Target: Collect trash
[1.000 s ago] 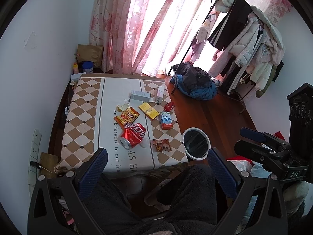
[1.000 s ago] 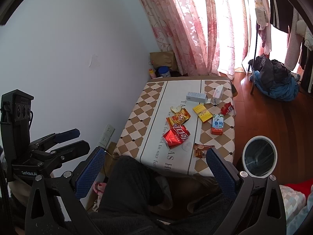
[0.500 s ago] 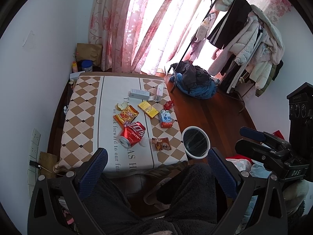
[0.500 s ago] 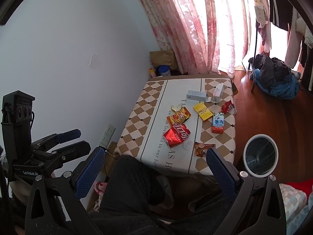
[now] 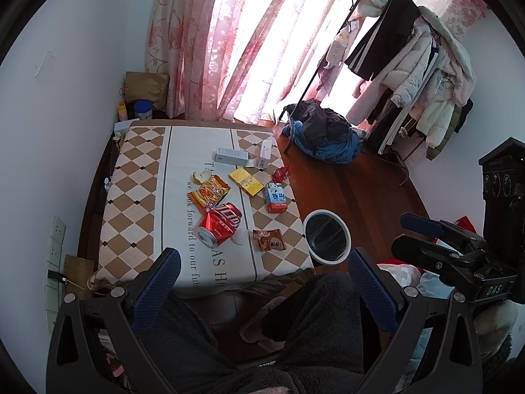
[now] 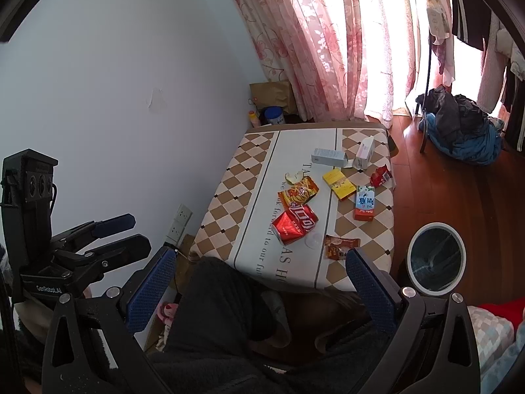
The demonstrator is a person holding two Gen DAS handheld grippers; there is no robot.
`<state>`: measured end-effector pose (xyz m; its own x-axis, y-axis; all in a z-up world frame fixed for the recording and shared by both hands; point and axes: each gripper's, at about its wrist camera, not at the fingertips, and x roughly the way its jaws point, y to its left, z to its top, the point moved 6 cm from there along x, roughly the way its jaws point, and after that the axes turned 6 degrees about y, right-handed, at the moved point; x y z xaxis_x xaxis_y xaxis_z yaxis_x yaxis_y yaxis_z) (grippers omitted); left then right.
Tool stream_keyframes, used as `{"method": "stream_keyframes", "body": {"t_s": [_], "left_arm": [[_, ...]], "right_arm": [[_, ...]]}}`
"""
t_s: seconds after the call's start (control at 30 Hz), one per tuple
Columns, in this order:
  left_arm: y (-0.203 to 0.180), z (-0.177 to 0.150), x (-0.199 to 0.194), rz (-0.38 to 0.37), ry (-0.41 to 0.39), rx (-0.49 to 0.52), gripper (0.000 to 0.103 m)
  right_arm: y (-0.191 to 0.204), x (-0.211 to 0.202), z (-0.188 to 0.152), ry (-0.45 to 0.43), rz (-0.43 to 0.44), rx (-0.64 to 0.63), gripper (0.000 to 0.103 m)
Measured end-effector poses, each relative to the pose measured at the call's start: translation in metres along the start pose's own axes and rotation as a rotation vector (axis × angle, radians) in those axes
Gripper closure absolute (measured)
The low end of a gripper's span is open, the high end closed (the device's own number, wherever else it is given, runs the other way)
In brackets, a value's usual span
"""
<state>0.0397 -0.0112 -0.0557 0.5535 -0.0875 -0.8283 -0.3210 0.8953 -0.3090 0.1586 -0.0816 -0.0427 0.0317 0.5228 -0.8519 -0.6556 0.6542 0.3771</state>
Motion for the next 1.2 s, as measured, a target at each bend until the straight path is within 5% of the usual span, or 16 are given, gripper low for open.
{"method": "stream_keyframes", "body": {"t_s": [1.2], "left_arm": [[0.0029,-0.0020,0.0030,-0.011,0.028,0.004,0.000]], "right_arm": [[0.0003,0.0036,0.0000,0.036,0.003,-0.004,0.000]]}}
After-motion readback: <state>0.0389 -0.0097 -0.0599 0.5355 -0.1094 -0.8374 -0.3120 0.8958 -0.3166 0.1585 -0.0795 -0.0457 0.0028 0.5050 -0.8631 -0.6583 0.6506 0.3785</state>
